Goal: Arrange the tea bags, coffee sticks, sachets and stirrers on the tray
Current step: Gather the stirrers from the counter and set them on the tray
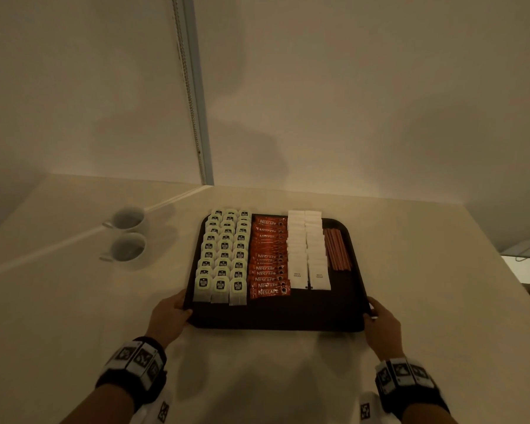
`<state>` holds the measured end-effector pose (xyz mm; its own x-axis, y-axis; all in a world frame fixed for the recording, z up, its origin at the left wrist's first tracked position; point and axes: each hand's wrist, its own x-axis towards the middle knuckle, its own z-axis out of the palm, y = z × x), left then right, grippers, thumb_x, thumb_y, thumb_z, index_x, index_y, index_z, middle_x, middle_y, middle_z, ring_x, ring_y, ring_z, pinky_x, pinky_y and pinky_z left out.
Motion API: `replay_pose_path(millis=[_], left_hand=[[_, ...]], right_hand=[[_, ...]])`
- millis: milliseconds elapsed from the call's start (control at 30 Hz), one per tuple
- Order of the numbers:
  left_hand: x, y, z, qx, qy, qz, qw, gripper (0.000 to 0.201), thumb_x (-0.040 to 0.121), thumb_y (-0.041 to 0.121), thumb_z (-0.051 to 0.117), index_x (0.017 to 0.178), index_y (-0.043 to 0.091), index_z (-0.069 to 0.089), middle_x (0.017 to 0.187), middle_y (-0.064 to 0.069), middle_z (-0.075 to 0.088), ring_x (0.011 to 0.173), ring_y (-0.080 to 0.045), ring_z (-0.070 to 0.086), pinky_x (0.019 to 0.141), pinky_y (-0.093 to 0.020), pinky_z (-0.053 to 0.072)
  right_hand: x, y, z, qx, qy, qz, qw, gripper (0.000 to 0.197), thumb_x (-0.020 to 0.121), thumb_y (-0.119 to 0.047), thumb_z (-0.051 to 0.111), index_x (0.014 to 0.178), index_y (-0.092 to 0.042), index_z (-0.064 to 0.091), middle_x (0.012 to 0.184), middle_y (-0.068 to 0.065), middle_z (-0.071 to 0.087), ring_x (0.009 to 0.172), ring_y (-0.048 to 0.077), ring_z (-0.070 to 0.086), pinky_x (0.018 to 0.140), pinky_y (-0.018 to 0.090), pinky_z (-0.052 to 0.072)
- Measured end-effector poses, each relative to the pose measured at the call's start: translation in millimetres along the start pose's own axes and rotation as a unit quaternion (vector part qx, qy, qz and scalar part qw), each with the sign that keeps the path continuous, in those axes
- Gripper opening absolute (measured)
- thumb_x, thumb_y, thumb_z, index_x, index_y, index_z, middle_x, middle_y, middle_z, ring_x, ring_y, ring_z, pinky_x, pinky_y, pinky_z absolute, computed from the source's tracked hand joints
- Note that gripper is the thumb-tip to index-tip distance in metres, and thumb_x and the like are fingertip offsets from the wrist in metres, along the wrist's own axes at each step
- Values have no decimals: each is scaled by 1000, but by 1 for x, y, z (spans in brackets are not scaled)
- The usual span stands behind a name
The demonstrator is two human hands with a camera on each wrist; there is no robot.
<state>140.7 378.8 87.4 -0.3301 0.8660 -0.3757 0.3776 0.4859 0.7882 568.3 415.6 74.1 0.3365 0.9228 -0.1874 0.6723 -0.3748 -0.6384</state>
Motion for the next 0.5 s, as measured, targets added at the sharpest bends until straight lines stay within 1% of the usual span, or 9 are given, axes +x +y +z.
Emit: replay_pose_path(millis=[67,133,267,500], left_hand=[[-4,-1,0,8,3,3,1000,51,80,-12,57,126,10,60,109,-15,69,106,-35,62,96,-47,47],[-8,-3,-1,4,6,1,1000,51,80,-12,57,126,9,60,107,-16,69,104,-35,62,95,-46,48],[-13,-10,-2,-11,7,-3,1000,51,79,-13,57,125,9,61,102,-13,68,104,-37,62,93,-52,48],[-10,-19,-2,-15,9,-12,1000,50,81,-13,58,126,7,59,106,-17,67,106,-39,61,94,-54,48]], right_hand=[[-6,2,0,5,2,-8,1000,42,93,-3,48,135,-9,49,119,22,60,104,34,59,91,42,49],[-9,4,0,9,2,-10,1000,42,94,-3,48,135,-9,49,119,21,60,103,34,59,91,42,49],[-15,5,0,14,4,-4,1000,42,94,-3,48,135,-10,49,119,21,59,103,34,59,92,41,48],[-20,1,-1,3,2,-5,1000,42,93,-2,49,134,-10,49,117,22,60,101,34,59,91,43,50]])
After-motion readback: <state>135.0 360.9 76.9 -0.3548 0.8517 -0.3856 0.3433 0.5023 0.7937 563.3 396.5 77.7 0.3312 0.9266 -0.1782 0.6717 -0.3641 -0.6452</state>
